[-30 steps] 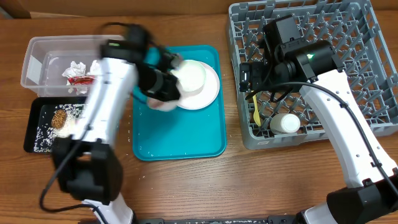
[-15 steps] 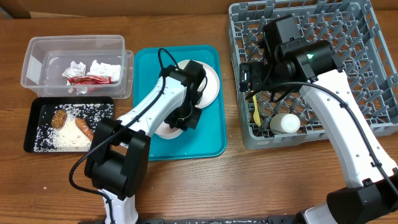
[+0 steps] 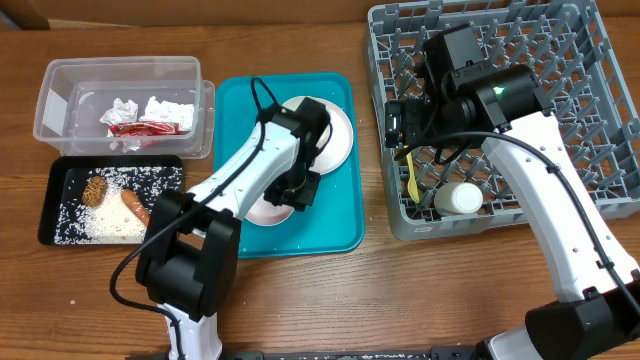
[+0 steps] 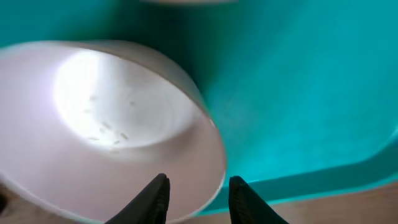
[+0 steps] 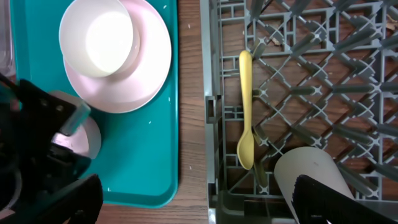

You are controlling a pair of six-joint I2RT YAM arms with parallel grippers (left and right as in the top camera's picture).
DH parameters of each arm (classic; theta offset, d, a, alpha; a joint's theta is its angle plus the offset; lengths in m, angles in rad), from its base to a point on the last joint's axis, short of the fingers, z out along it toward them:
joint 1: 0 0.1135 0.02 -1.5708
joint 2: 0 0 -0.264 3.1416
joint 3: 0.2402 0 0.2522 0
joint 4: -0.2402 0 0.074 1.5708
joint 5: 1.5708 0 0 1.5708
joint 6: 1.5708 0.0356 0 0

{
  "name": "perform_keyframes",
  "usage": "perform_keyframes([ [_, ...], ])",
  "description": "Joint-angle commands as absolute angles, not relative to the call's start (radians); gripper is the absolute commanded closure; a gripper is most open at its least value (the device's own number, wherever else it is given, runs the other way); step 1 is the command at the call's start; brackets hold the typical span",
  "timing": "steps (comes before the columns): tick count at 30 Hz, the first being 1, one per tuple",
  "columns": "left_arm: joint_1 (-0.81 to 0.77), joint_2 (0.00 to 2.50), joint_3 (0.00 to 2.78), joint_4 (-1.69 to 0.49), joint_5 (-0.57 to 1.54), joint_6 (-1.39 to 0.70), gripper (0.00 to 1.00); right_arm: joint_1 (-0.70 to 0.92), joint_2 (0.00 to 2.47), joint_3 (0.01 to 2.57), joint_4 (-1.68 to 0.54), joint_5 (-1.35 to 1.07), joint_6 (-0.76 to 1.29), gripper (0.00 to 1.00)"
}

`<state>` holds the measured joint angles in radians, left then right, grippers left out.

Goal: Sort waste into correct bins and load items into the dishwasher
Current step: 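Return the empty pink bowl to the teal tray and release it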

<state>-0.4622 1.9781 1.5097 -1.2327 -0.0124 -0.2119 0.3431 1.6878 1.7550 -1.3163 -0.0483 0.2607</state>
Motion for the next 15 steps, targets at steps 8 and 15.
perform_keyframes([
  [8,-0.27,1.967,1.921,-1.393,0.02,-0.25,0.64,0.353,1.689,1.763,-1.235,-0.257,0.261,0.0],
  [15,-0.102,1.967,1.993,-1.374,0.154,-0.245,0.57,0.457,1.728,1.707,-1.148,-0.316,0.262,0.01],
])
